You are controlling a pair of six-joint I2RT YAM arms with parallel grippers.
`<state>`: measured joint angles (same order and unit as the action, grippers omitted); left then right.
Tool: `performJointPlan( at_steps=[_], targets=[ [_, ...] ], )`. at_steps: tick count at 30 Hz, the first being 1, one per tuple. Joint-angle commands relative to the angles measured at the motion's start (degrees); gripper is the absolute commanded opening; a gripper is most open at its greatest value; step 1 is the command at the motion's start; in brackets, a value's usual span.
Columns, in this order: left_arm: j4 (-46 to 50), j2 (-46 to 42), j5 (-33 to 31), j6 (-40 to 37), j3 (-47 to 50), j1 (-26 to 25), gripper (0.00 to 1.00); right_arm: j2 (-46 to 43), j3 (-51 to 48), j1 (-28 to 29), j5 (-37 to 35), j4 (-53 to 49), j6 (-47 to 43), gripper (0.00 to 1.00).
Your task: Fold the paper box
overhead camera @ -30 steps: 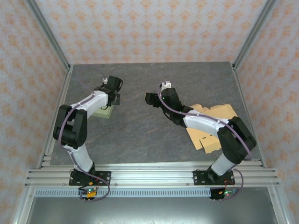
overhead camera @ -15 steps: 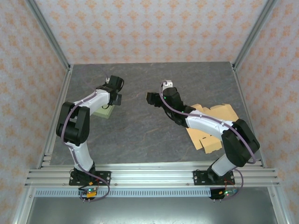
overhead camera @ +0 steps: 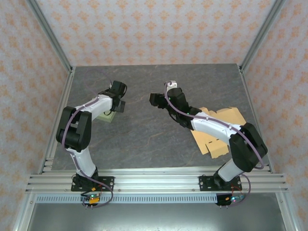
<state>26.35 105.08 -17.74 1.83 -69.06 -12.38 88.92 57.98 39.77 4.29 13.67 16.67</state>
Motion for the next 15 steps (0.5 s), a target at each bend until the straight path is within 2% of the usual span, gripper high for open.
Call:
performJointPlan(
  at_steps=[1, 6, 8, 9, 12, 13, 15],
  targets=[
    [0.9, 1.5, -1.5, -1.2, -1.6, 0.1, 1.00, 0.6, 1.1, 0.2, -0.1, 0.2, 0.6, 0.73],
    [3.4, 2.6, -6.3, 1.2, -3.0, 2.5, 1.00, 1.4, 1.5, 0.2, -0.1, -0.3, 1.0, 0.73],
    [3.2, 2.6, -7.5, 1.8, -3.0, 3.6, 1.00, 1.5, 1.8, 0.2, -4.0, -2.7, 1.5, 0.73],
    [2.9, 2.5, -7.9, 2.0, -3.0, 3.9, 1.00, 1.5, 2.3, 0.2, -8.1, -5.2, 1.5, 0.73],
    [2.7, 2.6, -7.0, 2.5, -3.9, 4.2, 1.00, 1.8, 5.6, 0.0, -32.2, -20.7, 10.4, 0.79],
    [2.9, 2.7, -7.4, 2.9, -4.4, 4.3, 1.00, 2.6, 8.7, -0.7, -36.5, -29.5, 14.4, 0.81],
    [3.2, 3.4, -7.9, 3.3, -5.6, 4.8, 1.00, 4.2, 12.0, -2.5, -37.9, -39.4, 18.2, 0.84]
  ],
)
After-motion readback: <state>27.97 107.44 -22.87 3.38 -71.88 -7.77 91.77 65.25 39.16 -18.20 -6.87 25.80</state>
